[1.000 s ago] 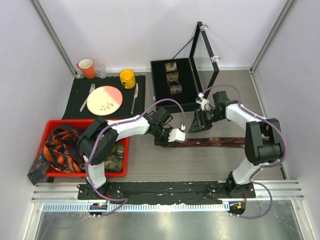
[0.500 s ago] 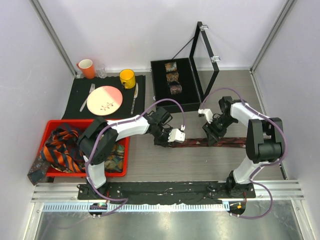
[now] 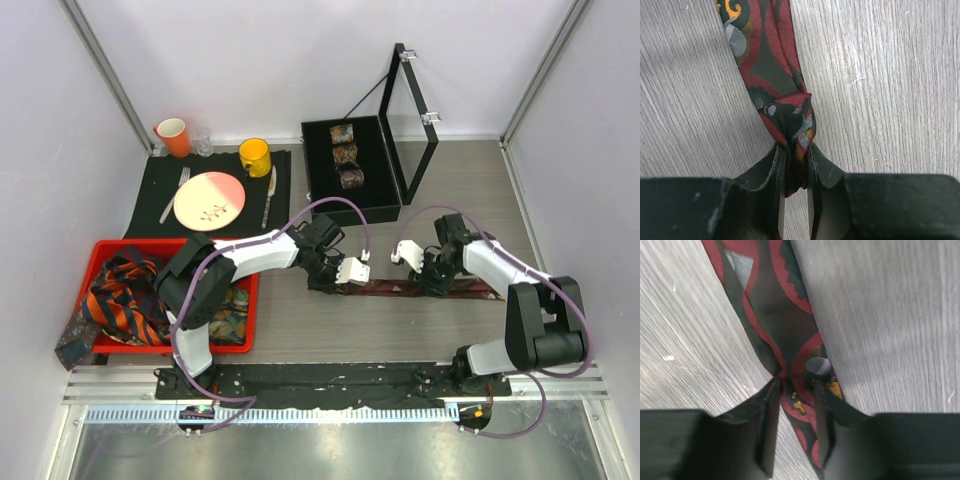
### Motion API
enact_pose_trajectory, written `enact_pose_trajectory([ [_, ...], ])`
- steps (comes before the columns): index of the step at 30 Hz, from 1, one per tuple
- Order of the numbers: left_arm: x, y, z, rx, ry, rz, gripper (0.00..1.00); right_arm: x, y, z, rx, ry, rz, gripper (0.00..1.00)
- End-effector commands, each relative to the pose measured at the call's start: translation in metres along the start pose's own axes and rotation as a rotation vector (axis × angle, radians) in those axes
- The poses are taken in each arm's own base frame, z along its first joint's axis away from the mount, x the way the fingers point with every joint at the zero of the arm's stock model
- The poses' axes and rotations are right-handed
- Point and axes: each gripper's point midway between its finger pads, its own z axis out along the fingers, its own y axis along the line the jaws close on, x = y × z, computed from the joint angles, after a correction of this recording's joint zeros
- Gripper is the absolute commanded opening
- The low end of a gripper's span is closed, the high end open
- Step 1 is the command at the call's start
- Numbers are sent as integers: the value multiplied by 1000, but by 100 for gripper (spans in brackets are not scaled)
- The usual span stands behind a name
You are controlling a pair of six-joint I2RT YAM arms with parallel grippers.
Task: Roll the ties
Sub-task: Flatten out the tie at the center of the board.
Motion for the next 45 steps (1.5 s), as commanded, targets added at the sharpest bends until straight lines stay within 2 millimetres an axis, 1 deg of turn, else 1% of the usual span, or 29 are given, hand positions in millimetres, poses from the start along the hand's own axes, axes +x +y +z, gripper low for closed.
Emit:
enact_pose_trajectory([
  [1,15,-6,0,26,47,-20,17,8,-9,-7,95,25,-110,28],
  [2,15,-6,-1,25,47,-21,17,8,-8,-8,100,20,-114,19],
  [4,14,-6,0,26,45,-19,17,9,-6,-10,115,15,-127,14],
  [5,14,-6,0,26,47,-20,17,9,-6,-11,123,15,-130,13],
  [7,14,-5,0,24,47,-21,17,10,-4,-12,134,18,-141,16],
  [10,14,-6,1,29,45,-24,17,10,-1,-14,142,13,-144,15],
  [12,14,-6,1,30,46,-26,17,9,2,-18,151,8,-149,18],
  [13,15,-6,1,32,48,-26,18,8,4,-19,150,4,-151,28],
  [14,15,-6,1,32,48,-26,18,9,6,-20,141,6,-146,31],
  [15,14,-6,1,29,45,-22,18,8,7,-21,132,3,-145,34],
  [16,14,-6,1,31,45,-21,18,7,9,-20,119,2,-145,33],
  [17,14,-7,1,32,46,-22,18,8,12,-19,98,9,-138,27],
  [19,14,-6,1,33,45,-20,18,9,13,-17,78,19,-135,12],
  [21,14,-7,2,37,42,-21,18,11,14,-16,55,37,-123,7],
  [23,13,-7,2,37,40,-16,18,9,12,-19,49,33,-93,7],
  [24,14,-7,1,37,40,-13,18,6,11,-22,46,21,-74,8],
  [25,14,-8,2,40,40,-11,18,2,10,-25,45,6,-51,14],
  [26,14,-7,1,38,39,-7,18,-8,11,-32,33,-35,-1,21],
  [28,15,-9,1,40,42,-6,18,-18,11,-40,22,-74,36,32],
  [29,15,-9,1,38,40,-3,18,-29,11,-44,12,-114,60,33],
  [30,15,-10,1,38,39,-1,18,-33,11,-45,11,-130,61,33],
  [34,15,-11,2,44,33,-2,18,-39,7,-35,12,-134,47,33],
  [36,16,-10,4,46,37,-7,18,-36,7,-25,0,-112,45,33],
  [37,15,-10,4,46,35,-6,18,-38,4,-23,11,-117,37,34],
  [38,15,-9,4,45,34,-7,18,-34,5,-17,2,-106,41,34],
  [41,15,-10,4,46,33,-11,18,-32,5,-7,-3,-90,42,34],
  [43,15,-10,4,46,33,-9,18,-31,4,-2,0,-86,45,33],
  [44,15,-10,4,45,33,-12,18,-30,8,2,-8,-78,39,33],
  [45,16,-11,4,48,34,-13,18,-28,8,5,-6,-71,39,31],
])
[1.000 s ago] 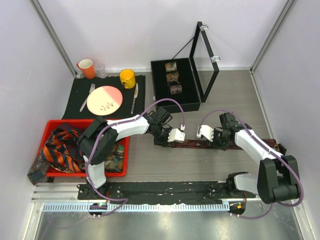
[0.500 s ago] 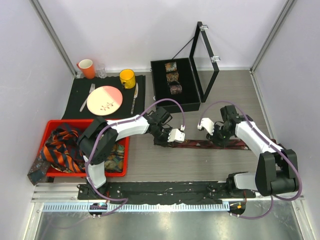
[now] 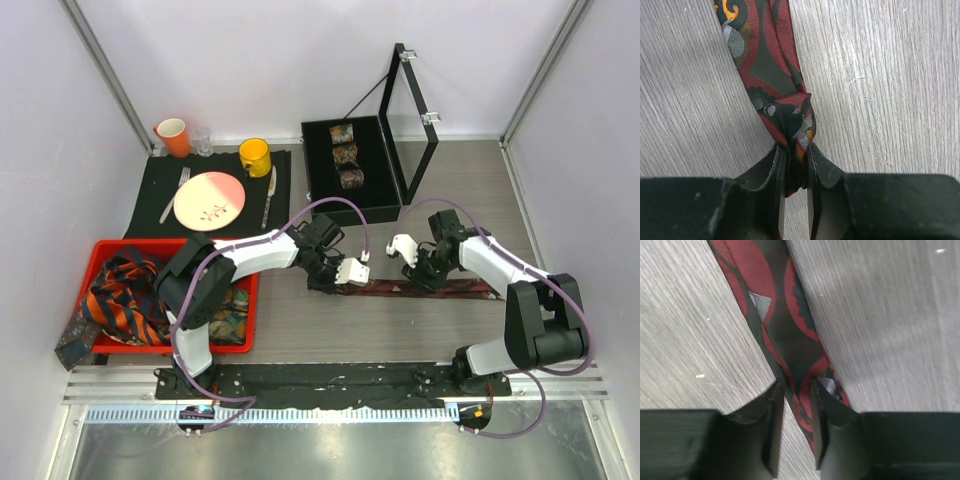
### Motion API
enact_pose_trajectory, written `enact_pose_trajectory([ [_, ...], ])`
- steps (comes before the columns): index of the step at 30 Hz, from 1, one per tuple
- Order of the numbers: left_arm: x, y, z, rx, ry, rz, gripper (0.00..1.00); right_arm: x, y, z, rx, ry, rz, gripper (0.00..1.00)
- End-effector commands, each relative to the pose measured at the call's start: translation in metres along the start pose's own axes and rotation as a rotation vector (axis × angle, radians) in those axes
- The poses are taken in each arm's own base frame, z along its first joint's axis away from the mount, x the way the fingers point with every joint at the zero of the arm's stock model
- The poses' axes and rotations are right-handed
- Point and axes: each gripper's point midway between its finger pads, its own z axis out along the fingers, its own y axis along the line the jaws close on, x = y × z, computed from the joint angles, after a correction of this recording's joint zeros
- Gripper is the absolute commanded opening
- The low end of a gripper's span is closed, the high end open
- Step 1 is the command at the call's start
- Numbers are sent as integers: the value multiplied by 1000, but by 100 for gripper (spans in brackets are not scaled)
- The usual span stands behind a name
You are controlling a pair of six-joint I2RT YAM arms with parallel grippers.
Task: Roll the ties
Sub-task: Flatten out the tie at the center of the board.
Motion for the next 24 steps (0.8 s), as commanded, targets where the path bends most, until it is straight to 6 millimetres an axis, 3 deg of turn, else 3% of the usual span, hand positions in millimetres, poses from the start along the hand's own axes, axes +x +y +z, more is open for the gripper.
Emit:
enact_pose_trajectory([
  [1,16,-10,4,40,38,-31,18,-2,-5,12,31,-4,-13,28],
  [5,16,-11,5,42,39,-32,18,-1,-6,12,38,3,-14,15],
  [6,16,-10,4,40,38,-32,18,-2,-6,9,40,2,-16,8],
  [9,15,-10,4,39,37,-31,18,-7,-7,-1,53,-6,-30,1],
  [17,14,-10,1,32,31,-36,18,-15,3,-27,47,-20,-45,1],
  [24,12,-10,-1,28,31,-42,18,9,13,2,5,39,-39,1],
])
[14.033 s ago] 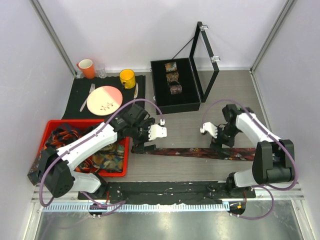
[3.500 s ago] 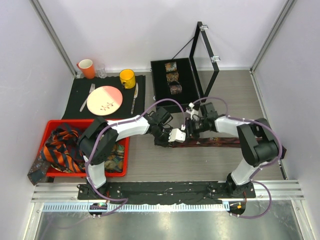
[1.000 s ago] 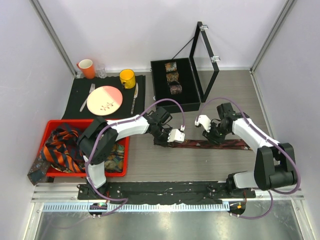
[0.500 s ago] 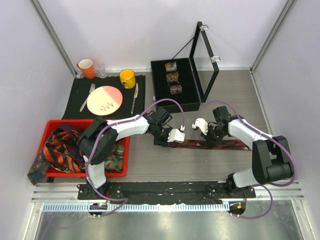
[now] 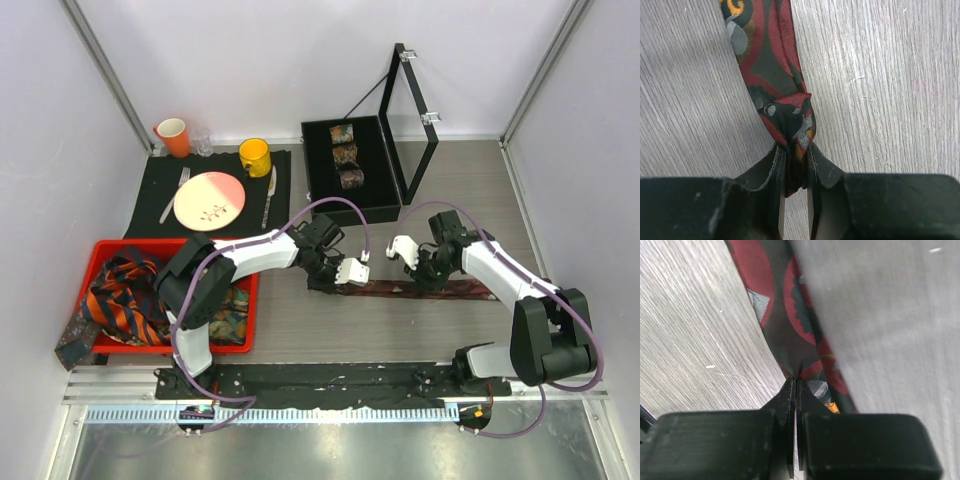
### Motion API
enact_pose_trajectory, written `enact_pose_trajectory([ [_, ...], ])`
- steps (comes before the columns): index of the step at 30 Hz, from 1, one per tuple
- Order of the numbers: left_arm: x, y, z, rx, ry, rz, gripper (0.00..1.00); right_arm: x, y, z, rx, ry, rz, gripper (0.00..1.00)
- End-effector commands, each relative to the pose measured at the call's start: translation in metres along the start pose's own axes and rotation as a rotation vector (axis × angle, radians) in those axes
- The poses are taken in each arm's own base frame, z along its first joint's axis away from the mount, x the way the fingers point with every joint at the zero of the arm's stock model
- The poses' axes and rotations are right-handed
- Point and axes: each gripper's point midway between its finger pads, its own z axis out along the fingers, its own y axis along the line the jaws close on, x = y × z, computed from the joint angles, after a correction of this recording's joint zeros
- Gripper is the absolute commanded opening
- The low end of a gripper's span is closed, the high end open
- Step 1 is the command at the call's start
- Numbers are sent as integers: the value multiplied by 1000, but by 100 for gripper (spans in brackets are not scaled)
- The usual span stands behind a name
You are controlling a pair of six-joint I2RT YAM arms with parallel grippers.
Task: Roll the ties
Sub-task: Flatten out the tie at the center of the board.
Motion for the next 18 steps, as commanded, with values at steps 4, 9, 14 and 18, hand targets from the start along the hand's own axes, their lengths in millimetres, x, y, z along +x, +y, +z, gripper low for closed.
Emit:
enact_pose_trajectory([
  [4,13,-10,-3,26,40,-45,18,29,11,29,-33,76,-19,1],
  [9,14,-10,-5,22,49,-46,18,30,8,35,-29,82,-9,1],
  [14,15,-11,-3,28,55,-44,18,12,0,19,0,40,33,18],
  [18,13,-12,-2,24,48,-47,18,-15,3,-8,-4,-44,122,34],
])
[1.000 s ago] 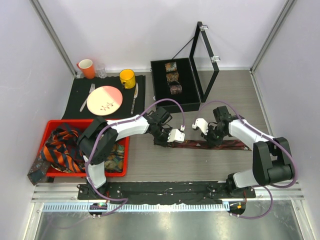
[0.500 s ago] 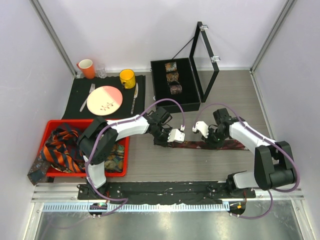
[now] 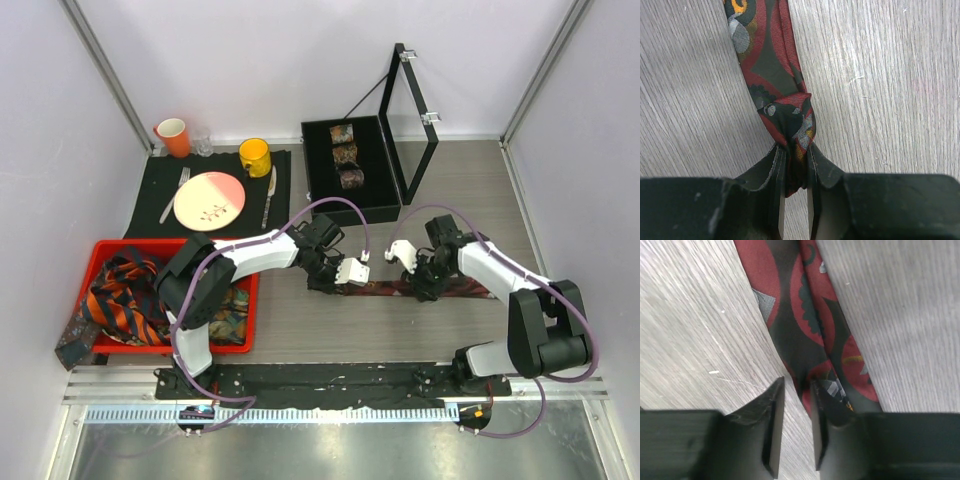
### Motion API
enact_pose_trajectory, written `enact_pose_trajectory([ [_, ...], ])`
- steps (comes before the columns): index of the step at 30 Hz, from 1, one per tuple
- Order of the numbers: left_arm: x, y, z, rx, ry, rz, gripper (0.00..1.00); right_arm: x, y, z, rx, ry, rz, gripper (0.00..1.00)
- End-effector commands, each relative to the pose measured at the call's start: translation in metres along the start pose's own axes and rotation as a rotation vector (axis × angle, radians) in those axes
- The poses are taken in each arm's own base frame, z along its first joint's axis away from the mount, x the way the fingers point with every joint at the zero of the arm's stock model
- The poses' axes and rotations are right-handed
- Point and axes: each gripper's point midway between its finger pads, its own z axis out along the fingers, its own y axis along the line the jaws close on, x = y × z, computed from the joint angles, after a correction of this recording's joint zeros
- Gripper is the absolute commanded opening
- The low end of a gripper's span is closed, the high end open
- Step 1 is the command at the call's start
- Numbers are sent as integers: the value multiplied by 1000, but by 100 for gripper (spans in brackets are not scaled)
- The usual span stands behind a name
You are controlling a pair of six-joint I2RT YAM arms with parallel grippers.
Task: Roll the ties
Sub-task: Flatten out the tie at the center of the board.
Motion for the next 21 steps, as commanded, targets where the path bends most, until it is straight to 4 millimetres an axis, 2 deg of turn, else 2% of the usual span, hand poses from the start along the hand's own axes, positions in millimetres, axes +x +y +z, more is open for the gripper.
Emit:
enact_pose_trajectory([
  [1,13,-12,-2,24,48,-47,18,-36,-4,-35,37,-119,87,38],
  [5,12,-13,-2,21,37,-49,18,-67,4,-52,-4,-237,242,41],
  [6,11,-13,-2,21,37,-49,18,-82,7,-57,-38,-290,321,40],
  [8,12,-14,-1,23,37,-51,18,-95,8,-60,-72,-322,382,37],
  [9,11,-14,-2,19,33,-50,18,-111,2,-64,-85,-382,432,36],
  [11,11,-14,-3,17,34,-51,19,-126,7,-65,-146,-417,543,33],
  [12,11,-14,-2,19,33,-53,19,-132,3,-63,-153,-437,576,33],
  [14,11,-14,-3,15,32,-49,19,-142,11,-60,-241,-448,698,31],
  [15,11,-14,-3,15,33,-48,19,-148,7,-58,-253,-472,717,31],
  [20,11,-14,-2,12,33,-53,19,-167,21,-30,-423,-474,1027,27],
  [21,11,-13,-3,9,36,-53,19,-175,26,-24,-436,-493,1012,27],
])
